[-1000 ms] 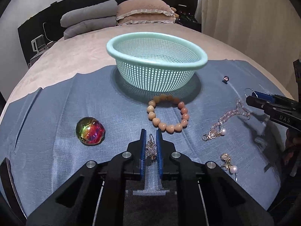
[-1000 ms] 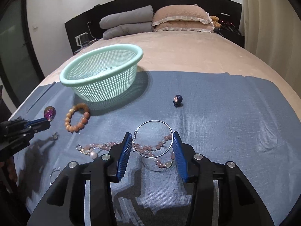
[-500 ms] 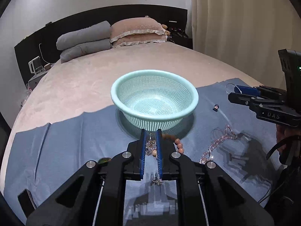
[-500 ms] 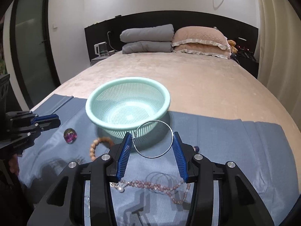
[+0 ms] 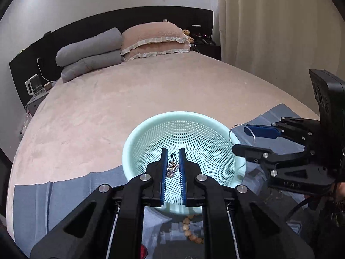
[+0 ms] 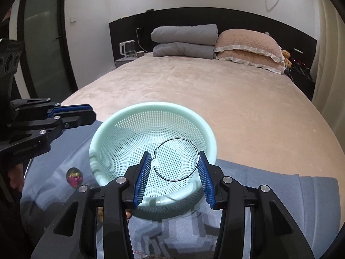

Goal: Organize jewelry
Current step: 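Carry the earring in the left gripper into the green basket and open, then withdraw the left gripper and close it on the second silver earring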

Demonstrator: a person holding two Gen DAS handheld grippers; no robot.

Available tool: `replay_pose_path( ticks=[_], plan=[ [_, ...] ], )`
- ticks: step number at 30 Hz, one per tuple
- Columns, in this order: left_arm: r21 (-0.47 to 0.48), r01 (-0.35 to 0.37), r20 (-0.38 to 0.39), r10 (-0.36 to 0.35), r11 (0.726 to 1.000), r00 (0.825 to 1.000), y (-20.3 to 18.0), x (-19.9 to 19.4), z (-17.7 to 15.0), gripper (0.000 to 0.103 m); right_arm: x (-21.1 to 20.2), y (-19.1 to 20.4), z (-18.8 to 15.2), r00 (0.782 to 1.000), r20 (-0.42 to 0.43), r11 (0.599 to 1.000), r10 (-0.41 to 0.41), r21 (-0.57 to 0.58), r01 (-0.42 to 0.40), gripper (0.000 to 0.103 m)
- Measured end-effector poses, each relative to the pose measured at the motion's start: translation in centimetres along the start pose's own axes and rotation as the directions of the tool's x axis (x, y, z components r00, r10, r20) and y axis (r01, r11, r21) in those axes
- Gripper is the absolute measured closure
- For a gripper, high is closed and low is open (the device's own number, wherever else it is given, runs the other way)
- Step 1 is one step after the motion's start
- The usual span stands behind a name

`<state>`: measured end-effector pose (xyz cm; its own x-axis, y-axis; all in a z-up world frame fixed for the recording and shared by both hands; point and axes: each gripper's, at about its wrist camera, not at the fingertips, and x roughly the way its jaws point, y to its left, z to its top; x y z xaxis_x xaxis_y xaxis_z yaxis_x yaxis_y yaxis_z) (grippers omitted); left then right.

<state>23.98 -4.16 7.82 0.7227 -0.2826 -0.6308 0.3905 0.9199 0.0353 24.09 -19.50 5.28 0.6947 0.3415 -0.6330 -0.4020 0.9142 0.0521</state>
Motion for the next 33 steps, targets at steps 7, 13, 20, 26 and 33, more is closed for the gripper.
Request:
replay_pose_path(
  ticks=[7,13,20,26,33],
  plan=[
    [-0.018,0.015,-0.111,-0.017,1.000,0.994,0.5,5.5,-0.2,0.092,3.6,-0.1,0.3,0.997,-0.044,0.998,0.059,0.016,-0.058,0.061],
    [-0.019,0.007,-0.151,-0.010,1.000,0.989,0.7,7.0,-1.0,0.092,4.8,0.0,0.1,0.997,-0.061,0.998,0.055,0.012,-0.054,0.061],
    [-0.018,-0.017,-0.164,0.014,1.000,0.986,1.2,7.1,-1.3,0.083,5.1,0.1,0.1,0.997,-0.075,0.999,0.034,0.006,-0.033,0.059],
    [-0.024,-0.064,-0.146,0.060,0.998,0.988,1.8,5.9,-1.3,0.044,4.5,0.0,0.2,0.997,-0.074,1.000,-0.004,-0.015,0.003,0.050],
    [-0.040,-0.099,-0.131,0.094,0.994,0.987,2.5,3.7,-1.1,0.019,2.5,0.3,0.3,0.998,-0.046,0.999,-0.043,-0.016,0.042,0.018]
  ],
)
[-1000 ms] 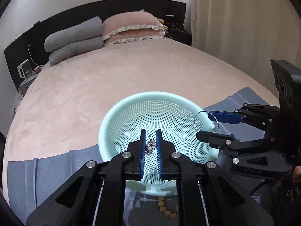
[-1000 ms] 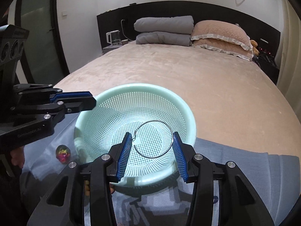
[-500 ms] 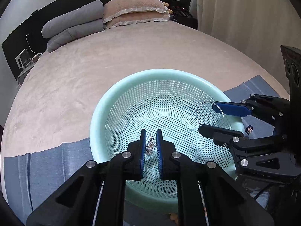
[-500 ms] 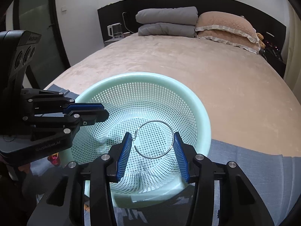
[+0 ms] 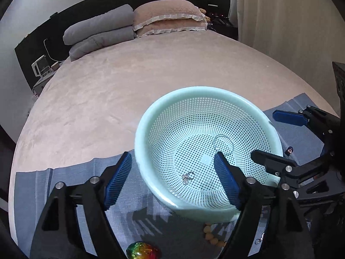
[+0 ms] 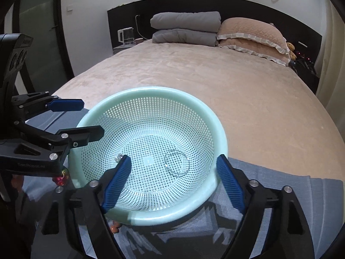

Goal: Organize jewelry
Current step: 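Withdraw the left gripper and close it on the second silver earring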

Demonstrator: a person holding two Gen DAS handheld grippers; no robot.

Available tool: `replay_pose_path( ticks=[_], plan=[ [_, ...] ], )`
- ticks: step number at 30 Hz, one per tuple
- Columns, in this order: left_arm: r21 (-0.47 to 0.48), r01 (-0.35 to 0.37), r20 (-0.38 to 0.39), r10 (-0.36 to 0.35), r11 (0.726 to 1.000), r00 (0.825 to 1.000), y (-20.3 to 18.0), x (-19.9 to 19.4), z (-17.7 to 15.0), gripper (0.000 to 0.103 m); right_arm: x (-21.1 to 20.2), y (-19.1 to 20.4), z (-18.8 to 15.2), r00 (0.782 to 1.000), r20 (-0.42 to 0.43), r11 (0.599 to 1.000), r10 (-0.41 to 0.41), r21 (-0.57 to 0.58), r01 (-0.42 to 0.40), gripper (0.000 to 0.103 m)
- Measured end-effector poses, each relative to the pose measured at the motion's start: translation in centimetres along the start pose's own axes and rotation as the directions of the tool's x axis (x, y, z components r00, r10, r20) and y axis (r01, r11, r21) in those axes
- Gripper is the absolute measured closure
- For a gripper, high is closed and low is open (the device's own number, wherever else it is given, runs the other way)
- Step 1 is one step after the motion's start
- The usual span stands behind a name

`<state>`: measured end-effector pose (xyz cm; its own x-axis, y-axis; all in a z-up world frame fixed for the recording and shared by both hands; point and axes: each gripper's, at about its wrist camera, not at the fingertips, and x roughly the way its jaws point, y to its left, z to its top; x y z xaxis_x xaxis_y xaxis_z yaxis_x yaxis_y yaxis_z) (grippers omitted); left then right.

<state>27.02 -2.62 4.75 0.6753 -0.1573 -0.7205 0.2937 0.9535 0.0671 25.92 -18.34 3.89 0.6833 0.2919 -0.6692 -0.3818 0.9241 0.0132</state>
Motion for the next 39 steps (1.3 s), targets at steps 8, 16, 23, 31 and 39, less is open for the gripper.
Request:
replay_pose_path(
  ticks=[8,16,23,31,39],
  plan=[
    [-0.001,-0.013,0.002,0.013,1.000,1.000,0.2,-3.4,-1.6,0.006,-3.1,0.5,-0.8,1.000,0.003,1.000,-0.015,0.016,0.015,0.016],
    [0.005,-0.020,-0.031,0.020,1.000,0.999,-0.3,-5.1,-5.4,0.006,-5.7,1.0,-3.9,1.000,-0.027,1.000,0.001,0.014,-0.001,0.016],
    [-0.018,0.015,-0.035,-0.015,1.000,0.999,-1.5,-4.8,-9.6,0.006,-6.1,0.8,-9.2,0.997,-0.077,0.999,0.005,0.036,-0.002,0.016],
    [0.005,0.026,-0.075,-0.025,1.000,0.997,-2.8,-3.2,-12.7,0.008,-6.8,-0.2,-13.5,0.996,-0.085,0.997,0.031,0.079,-0.024,0.017],
    [0.058,0.037,-0.091,-0.032,0.998,0.995,-3.8,-2.0,-15.5,0.020,-5.8,2.4,-15.6,0.978,-0.135,0.987,0.161,-0.001,-0.162,0.052]
  ],
)
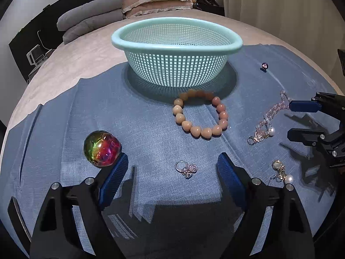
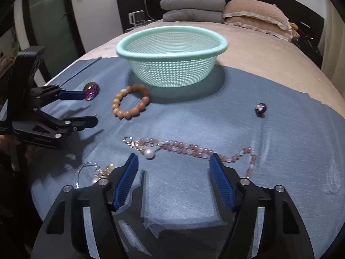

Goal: Organize jewelry
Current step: 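Withdraw the left gripper and close it on the second silver earring, then lift the earring with the left gripper into the basket and release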

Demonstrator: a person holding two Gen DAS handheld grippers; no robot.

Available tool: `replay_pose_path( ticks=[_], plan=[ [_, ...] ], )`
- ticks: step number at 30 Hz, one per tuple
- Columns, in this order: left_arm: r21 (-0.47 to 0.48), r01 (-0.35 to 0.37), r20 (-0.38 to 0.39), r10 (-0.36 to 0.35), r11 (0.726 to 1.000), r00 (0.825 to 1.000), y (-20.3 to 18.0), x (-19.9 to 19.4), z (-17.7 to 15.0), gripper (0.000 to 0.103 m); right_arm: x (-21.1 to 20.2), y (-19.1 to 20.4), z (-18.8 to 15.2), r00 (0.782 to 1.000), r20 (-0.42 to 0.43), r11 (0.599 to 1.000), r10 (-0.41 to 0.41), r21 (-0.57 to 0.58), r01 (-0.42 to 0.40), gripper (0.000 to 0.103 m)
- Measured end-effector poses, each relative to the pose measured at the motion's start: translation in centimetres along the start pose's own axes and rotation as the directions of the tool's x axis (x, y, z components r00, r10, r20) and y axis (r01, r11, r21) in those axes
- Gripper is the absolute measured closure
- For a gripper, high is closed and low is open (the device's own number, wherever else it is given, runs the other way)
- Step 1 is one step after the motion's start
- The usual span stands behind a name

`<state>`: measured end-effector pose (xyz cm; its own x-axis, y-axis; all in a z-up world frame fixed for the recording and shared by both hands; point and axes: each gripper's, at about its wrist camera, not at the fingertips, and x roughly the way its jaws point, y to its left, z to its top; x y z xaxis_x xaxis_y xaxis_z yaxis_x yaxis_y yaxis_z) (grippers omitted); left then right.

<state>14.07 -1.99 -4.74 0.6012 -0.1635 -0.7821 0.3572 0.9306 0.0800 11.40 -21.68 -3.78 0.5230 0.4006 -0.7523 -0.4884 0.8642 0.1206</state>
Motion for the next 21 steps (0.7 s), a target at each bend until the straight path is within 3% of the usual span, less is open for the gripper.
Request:
replay_pose_path(
  ticks=[5,7,9,12,15,17,21],
  plan=[
    [0.010,0.013,-0.004,-0.013,1.000,1.000,0.0,0.6,-0.6,0.024,1.6,2.2,0.0,1.000,-0.024,0.997,0.011,-0.070,-0.012,0.063],
    [-0.010,0.054,-0.003,-0.054,0.999,0.999,0.2,0.8,-0.7,0.035,1.8,2.2,0.2,1.000,-0.017,0.998,0.011,-0.057,-0.012,0.064],
    [-0.028,0.067,0.001,-0.067,0.997,0.998,0.5,0.9,-0.6,0.040,2.0,2.0,0.2,1.000,-0.010,0.999,0.011,-0.046,-0.011,0.077],
    [0.000,0.062,0.015,-0.062,0.998,0.998,0.2,0.9,-0.7,0.057,2.1,1.9,0.2,1.000,-0.010,0.999,0.007,-0.041,-0.008,0.091],
    [0.021,0.043,0.013,-0.044,0.999,0.999,-0.5,0.9,-0.8,0.073,2.1,2.1,0.1,1.000,-0.009,0.999,-0.008,-0.052,0.007,0.092],
    [0.028,0.037,0.008,-0.038,0.999,0.999,-1.0,0.8,-0.7,0.092,1.9,2.2,0.0,1.000,-0.009,0.999,-0.008,-0.053,0.007,0.092],
    [0.035,0.027,0.007,-0.028,0.999,1.000,-1.4,0.5,-0.9,0.092,1.3,1.8,-0.3,1.000,-0.012,1.000,0.004,-0.025,-0.004,0.092]
  ],
)
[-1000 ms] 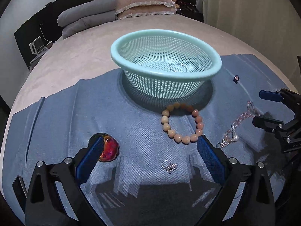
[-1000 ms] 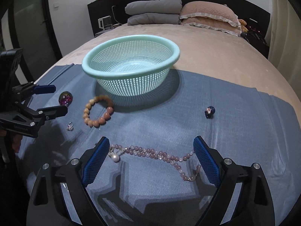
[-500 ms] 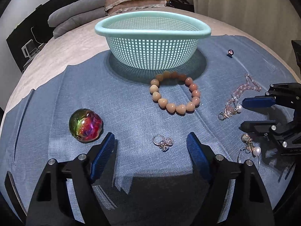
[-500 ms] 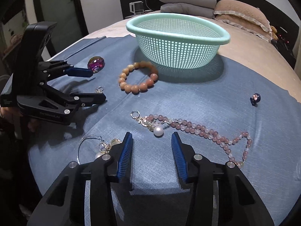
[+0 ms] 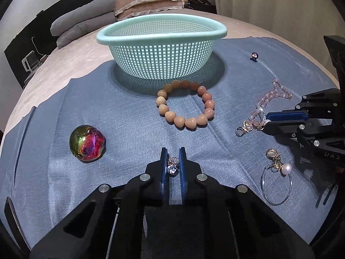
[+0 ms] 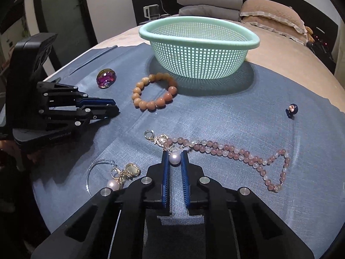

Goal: Organize jewelry
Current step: 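Lift the earring with the left gripper into the basket and release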

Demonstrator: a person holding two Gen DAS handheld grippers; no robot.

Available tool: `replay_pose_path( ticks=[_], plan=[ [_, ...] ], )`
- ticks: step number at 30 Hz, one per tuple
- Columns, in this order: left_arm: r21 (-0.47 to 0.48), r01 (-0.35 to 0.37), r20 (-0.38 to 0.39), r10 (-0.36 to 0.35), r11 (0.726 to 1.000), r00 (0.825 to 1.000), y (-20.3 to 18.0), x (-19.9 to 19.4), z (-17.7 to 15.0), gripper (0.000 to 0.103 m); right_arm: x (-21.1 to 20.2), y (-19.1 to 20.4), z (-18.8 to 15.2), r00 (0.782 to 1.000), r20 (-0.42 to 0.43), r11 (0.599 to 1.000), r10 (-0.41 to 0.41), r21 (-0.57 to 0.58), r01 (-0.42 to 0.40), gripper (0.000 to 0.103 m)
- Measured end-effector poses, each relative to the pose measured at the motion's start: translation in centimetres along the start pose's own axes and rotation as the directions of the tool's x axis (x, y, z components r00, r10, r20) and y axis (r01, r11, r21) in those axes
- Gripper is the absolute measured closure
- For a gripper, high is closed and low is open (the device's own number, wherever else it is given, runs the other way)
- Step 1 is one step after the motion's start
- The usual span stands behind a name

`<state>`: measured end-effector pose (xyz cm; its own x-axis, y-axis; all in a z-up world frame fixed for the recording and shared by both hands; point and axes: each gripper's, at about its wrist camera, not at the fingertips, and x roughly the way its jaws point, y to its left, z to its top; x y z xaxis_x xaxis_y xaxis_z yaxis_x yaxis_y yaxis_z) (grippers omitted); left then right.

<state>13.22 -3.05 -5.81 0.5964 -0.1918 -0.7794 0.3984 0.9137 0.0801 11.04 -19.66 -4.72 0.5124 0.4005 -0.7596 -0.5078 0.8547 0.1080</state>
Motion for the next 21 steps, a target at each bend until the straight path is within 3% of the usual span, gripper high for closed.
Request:
replay_pose_path(
  ticks=[11,16,21],
  plan=[
    [-0.059,0.053,-0.007,-0.053,0.997,0.999,1.2,-2.2,-0.9,0.092,-3.1,-0.2,-1.3,0.998,0.033,0.995,0.050,0.087,-0.053,0.092],
    [-0.051,0.062,-0.004,-0.063,0.997,0.998,1.3,-3.4,-0.8,0.092,-5.7,-0.5,-1.1,0.989,0.108,0.985,0.105,0.125,-0.118,0.092],
    [-0.046,0.068,0.022,-0.067,0.997,0.998,1.7,-4.7,0.2,0.092,-7.2,-0.6,0.6,0.985,0.151,0.989,0.088,0.101,-0.104,0.092]
  ],
)
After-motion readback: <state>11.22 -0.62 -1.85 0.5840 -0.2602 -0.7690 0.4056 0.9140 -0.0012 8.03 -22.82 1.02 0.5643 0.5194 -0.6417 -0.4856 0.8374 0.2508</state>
